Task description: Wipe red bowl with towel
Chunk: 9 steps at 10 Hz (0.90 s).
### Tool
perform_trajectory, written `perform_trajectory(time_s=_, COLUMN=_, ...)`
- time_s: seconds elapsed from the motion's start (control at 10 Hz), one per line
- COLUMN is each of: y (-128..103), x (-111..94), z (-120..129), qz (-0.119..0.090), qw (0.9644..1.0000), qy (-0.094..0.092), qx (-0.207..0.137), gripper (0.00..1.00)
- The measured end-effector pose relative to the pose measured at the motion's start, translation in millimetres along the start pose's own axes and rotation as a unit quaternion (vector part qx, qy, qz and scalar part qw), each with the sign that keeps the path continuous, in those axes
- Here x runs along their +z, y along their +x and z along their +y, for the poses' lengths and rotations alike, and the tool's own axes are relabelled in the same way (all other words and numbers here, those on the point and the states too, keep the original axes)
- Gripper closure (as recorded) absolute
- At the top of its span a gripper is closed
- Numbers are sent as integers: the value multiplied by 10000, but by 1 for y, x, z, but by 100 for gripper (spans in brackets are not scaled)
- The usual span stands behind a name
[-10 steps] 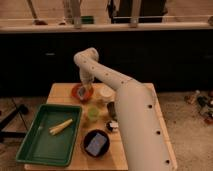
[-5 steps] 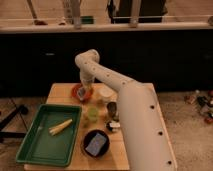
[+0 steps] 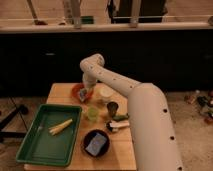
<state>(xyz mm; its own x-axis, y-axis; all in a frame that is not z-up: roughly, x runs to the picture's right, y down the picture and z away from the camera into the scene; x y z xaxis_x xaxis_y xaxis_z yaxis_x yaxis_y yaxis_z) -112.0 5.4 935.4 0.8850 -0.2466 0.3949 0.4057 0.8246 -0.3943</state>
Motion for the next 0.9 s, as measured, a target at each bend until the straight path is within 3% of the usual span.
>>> perform_trajectory(time_s=0.5, y=-4, x=10, z=-14, qz=72, qw=9996, qy=89, qx=-259, gripper=100)
perform_trajectory(time_s=0.9, y=-1, x=21, z=-20, qz=117, qw=9995, qy=-11, qx=-300, gripper=100)
